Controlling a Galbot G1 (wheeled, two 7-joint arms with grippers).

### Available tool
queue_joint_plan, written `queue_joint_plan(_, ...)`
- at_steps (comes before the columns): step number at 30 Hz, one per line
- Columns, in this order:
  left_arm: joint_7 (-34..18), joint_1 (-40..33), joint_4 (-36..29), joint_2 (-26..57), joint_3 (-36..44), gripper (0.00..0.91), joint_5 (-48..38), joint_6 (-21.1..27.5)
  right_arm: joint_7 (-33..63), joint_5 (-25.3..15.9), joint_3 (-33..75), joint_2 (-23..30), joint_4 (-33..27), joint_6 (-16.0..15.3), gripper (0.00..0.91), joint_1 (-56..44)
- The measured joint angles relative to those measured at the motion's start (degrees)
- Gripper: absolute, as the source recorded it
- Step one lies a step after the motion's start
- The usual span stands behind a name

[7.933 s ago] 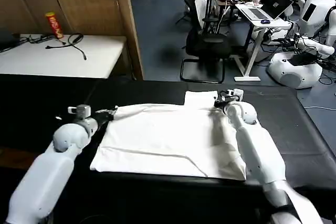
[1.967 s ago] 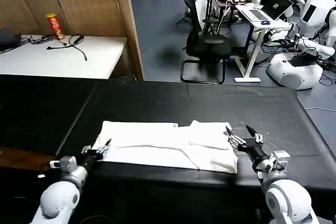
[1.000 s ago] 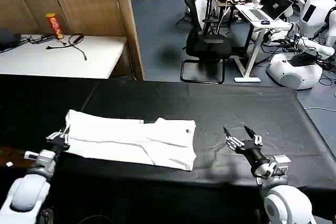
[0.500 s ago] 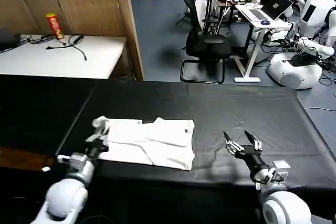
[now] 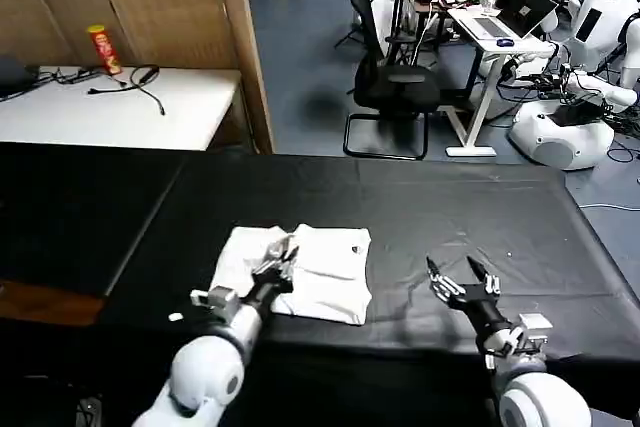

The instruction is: Fold and organize the clothes.

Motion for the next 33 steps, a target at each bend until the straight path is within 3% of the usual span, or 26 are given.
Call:
queue_joint_plan(7, 0.54, -2.35, 0.49, -1.91, 3.24, 0.000, -3.35, 0.53, -0.01, -0.51, -0.04, 0.35, -0.31, 0.06, 0.878, -0.49)
queue_joint_plan(19, 0.94, -3.30, 4.17, -3.71, 5.62, 0.000, 1.29, 0.32, -0.04, -1.25, -0.44, 0.72, -0.18, 0.08, 0.878, -0.46)
queue_joint_plan(20, 0.95, -3.32, 4.52, -3.87, 5.85, 0.692, 1.49, 0.32, -0.06, -1.36, -0.58, 0.80, -0.16, 0.08, 0.878, -0.45)
queue_joint_plan(21, 1.07, -3.38, 4.81, -4.02, 6.08, 0.878, 1.91, 0.34, -0.03, -1.51, -0.72, 0.86, -0.16, 0.09, 0.878, -0.45)
queue_joint_plan(28, 2.33, -3.35, 7.35, -5.95, 7.84, 0.878, 5.39, -1.77, -0.24, -1.65, -1.76, -0.06, -0.95, 1.09, 0.878, 0.53)
queue_joint_plan(33, 1.55, -2.63, 9.85, -9.70, 10.19, 0.878, 1.76, -2.47, -1.65, -1.90, -3.31, -1.77, -1.82, 0.86, 0.878, 1.98)
